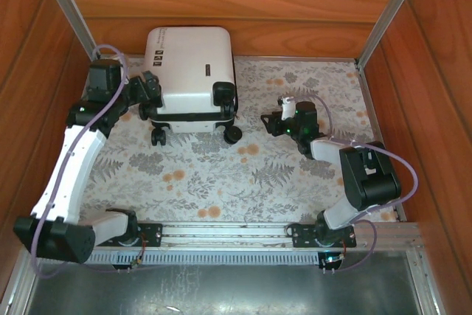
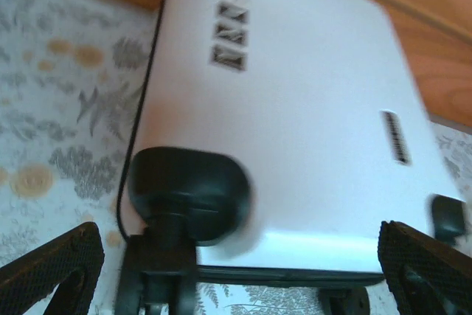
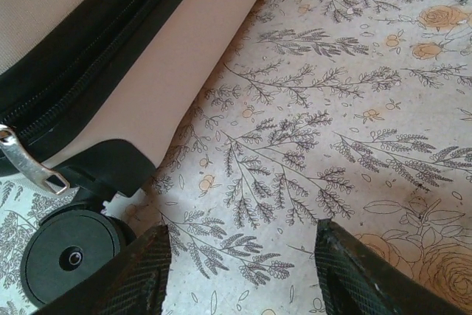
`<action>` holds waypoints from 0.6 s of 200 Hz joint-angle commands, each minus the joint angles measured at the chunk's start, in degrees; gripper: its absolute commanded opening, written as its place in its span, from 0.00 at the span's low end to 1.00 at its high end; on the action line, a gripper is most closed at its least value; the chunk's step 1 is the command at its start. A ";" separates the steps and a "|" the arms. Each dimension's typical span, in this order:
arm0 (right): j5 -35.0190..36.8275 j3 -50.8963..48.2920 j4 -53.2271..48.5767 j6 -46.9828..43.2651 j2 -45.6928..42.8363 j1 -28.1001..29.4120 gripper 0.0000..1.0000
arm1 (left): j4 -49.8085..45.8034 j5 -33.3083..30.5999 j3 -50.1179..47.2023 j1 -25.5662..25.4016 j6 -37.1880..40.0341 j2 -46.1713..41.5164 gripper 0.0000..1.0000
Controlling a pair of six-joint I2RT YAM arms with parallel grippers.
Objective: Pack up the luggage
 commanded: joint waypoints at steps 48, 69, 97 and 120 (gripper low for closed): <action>17.52 5.07 -17.70 6.62 -4.61 -0.25 0.63 | -19.84 -20.38 17.42 -26.73 -6.71 16.97 1.00; 19.75 4.42 -20.01 7.87 -7.01 -0.33 0.66 | -19.80 -19.27 21.16 -30.17 -9.41 24.69 1.00; 17.26 4.06 -21.54 7.42 -8.33 -0.36 0.69 | -19.82 -16.61 27.65 -32.31 -11.43 33.41 0.98; 12.42 4.68 -21.98 6.29 -7.85 -0.44 0.69 | -19.75 -15.14 32.00 -32.89 -13.01 38.72 0.98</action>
